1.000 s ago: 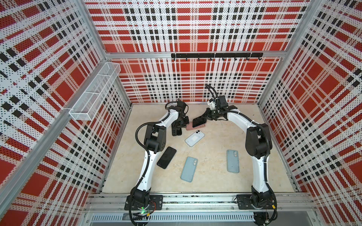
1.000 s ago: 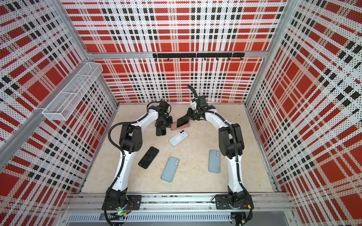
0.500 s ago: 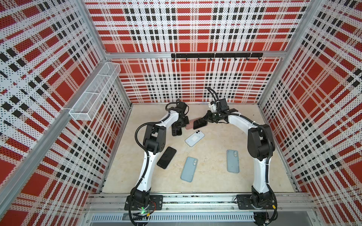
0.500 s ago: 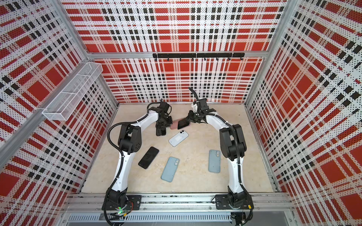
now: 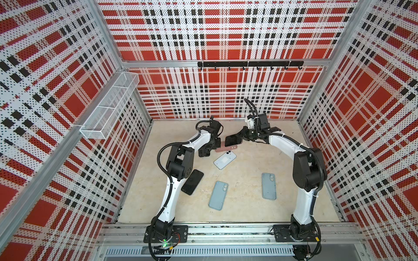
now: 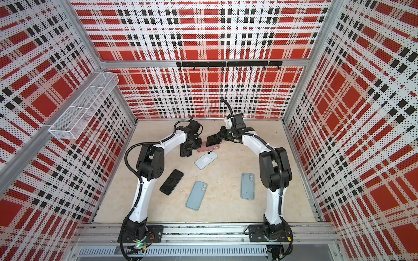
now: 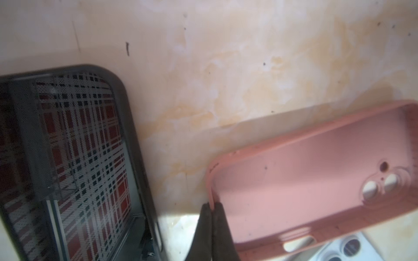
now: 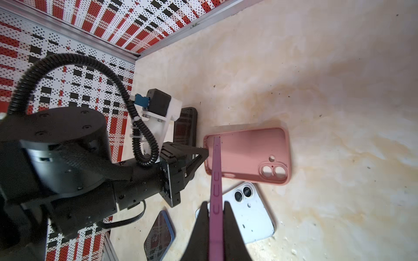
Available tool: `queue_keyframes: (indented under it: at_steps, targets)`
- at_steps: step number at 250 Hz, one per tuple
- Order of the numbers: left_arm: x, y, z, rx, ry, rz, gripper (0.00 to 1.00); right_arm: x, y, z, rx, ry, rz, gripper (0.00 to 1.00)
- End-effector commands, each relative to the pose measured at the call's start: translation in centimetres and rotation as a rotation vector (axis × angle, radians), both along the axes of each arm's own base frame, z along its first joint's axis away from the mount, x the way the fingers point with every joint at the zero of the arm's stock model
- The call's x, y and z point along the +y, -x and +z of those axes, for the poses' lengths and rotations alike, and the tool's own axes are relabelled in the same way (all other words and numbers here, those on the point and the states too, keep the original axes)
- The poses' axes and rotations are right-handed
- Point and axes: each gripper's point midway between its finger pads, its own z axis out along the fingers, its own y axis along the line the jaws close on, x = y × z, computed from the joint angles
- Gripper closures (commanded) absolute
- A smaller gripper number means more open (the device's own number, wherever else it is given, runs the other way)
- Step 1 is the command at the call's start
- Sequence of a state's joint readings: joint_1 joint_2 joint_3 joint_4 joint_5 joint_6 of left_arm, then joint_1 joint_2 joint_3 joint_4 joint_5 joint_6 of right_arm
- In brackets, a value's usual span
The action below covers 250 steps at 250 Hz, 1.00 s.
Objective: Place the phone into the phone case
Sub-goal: 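Lower the pink phone with the right gripper onto the case held by left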
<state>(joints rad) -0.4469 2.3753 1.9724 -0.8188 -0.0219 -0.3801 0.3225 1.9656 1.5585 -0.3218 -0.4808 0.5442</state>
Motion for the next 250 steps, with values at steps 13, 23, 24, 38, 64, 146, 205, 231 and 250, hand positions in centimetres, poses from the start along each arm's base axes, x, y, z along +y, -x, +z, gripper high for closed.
queue_keyframes:
  at_steps: [13, 23, 24, 38, 64, 146, 205, 231, 250]
  targets:
    - [-0.3, 3.2, -0.2, 0.053, -0.076, -0.086, 1.00, -0.6, -0.5, 4.0, -0.125, -0.047, -0.020, 1.00]
    - [-0.4, 3.7, -0.5, 0.062, -0.082, -0.097, 1.00, -0.9, -0.4, 3.9, -0.125, -0.048, -0.025, 1.00]
    - [-0.4, 3.7, -0.5, 0.062, -0.082, -0.097, 1.00, -0.9, -0.4, 4.0, -0.126, -0.047, -0.025, 1.00]
    - [-0.6, 4.3, -0.7, 0.070, -0.082, -0.105, 1.00, -1.1, -0.3, 3.9, -0.124, -0.049, -0.029, 1.00]
    - [-1.3, 5.4, -1.0, 0.074, -0.083, -0.129, 1.00, -1.5, 0.0, 3.8, -0.121, -0.050, -0.035, 1.00]
    - [-2.4, 8.3, -0.5, 0.079, -0.016, -0.182, 1.00, -1.8, 1.2, 2.3, -0.072, -0.033, -0.020, 1.00]
    - [-2.3, 7.3, -0.3, 0.090, 0.050, -0.147, 1.00, -1.3, 1.9, 0.3, -0.033, -0.029, -0.002, 1.00]
    - [-1.9, 6.9, 0.1, 0.076, 0.053, -0.130, 0.96, -1.0, 2.3, 0.1, -0.032, -0.035, 0.004, 1.00]
    - [-1.7, 6.8, 0.2, 0.080, 0.074, -0.113, 0.90, -0.7, 2.6, 0.0, -0.030, -0.042, 0.007, 1.00]
